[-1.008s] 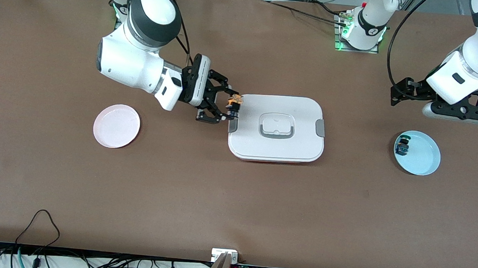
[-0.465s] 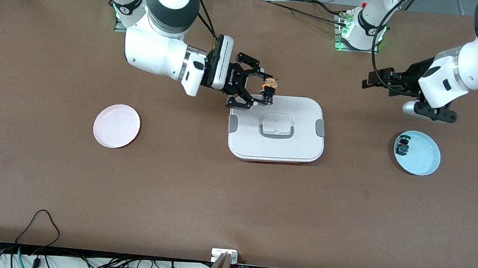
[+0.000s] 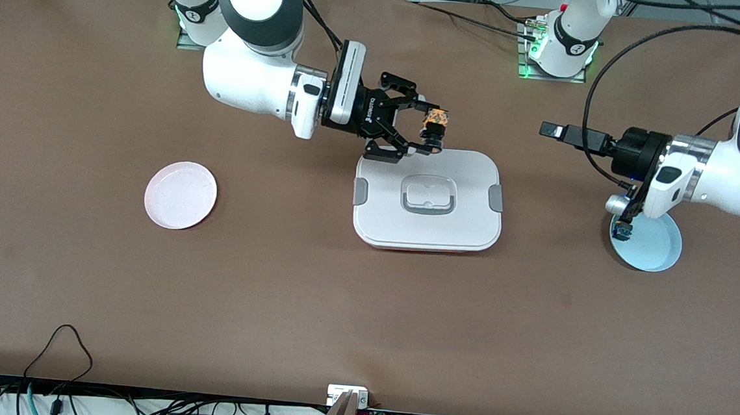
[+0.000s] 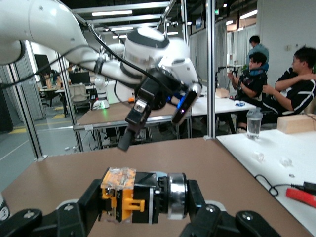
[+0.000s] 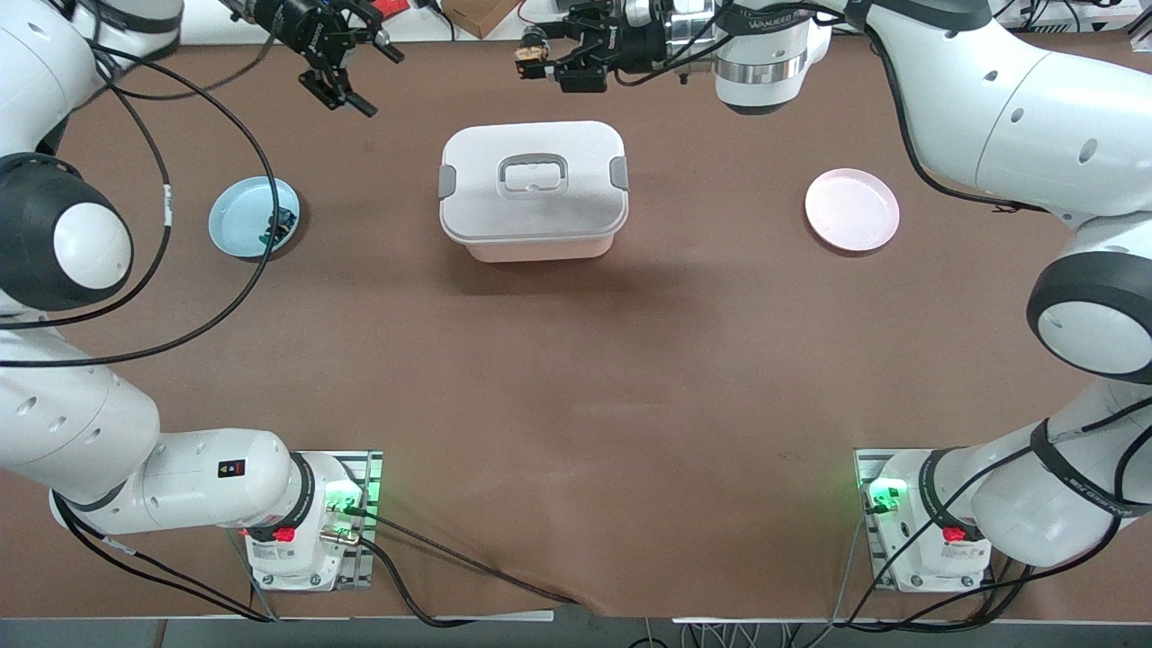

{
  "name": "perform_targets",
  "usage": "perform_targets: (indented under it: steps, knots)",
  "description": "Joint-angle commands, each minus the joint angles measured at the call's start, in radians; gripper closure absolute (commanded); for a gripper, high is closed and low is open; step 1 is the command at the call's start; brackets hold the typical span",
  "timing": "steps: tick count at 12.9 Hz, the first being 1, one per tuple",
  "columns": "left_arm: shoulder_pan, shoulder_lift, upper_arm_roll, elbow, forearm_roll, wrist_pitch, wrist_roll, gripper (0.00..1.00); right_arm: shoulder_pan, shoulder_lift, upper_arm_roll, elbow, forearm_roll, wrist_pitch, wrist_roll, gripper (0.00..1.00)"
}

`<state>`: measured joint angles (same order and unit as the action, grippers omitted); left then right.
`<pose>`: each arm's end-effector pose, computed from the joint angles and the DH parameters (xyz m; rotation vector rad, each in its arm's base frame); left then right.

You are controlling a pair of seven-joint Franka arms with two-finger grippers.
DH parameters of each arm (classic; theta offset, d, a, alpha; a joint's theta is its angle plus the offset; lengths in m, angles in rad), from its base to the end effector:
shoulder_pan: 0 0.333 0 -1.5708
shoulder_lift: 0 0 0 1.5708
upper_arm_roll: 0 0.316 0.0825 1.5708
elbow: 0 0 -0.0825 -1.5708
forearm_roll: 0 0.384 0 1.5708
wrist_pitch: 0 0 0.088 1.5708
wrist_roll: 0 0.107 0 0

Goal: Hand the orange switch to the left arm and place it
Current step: 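Carry the switch above the box while the left gripper reaches toward it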

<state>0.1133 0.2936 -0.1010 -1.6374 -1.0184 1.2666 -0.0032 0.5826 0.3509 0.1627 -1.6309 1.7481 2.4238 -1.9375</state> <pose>0.5851 -0.0955 0.4760 1.9779 0.0417 -0.6792 0.5198 0.4654 0.4719 -1.4433 -1.2003 -1.1532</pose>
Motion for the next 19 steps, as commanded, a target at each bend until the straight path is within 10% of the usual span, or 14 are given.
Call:
perform_targets:
  steps: [1,15,19]
  knots:
    - [-0.003,-0.007,-0.019,-0.083,-0.193,0.043,0.183,0.0,0.022,0.085,-0.003,0.12,0.074,0.004,-0.057,0.99]
    - [-0.069,0.019,-0.129,-0.144,-0.452,0.272,0.413,0.09,0.034,0.112,-0.005,0.141,0.099,0.027,-0.116,0.99]
    - [-0.084,0.032,-0.129,-0.144,-0.486,0.29,0.466,0.41,0.034,0.115,-0.005,0.143,0.103,0.027,-0.118,0.99]
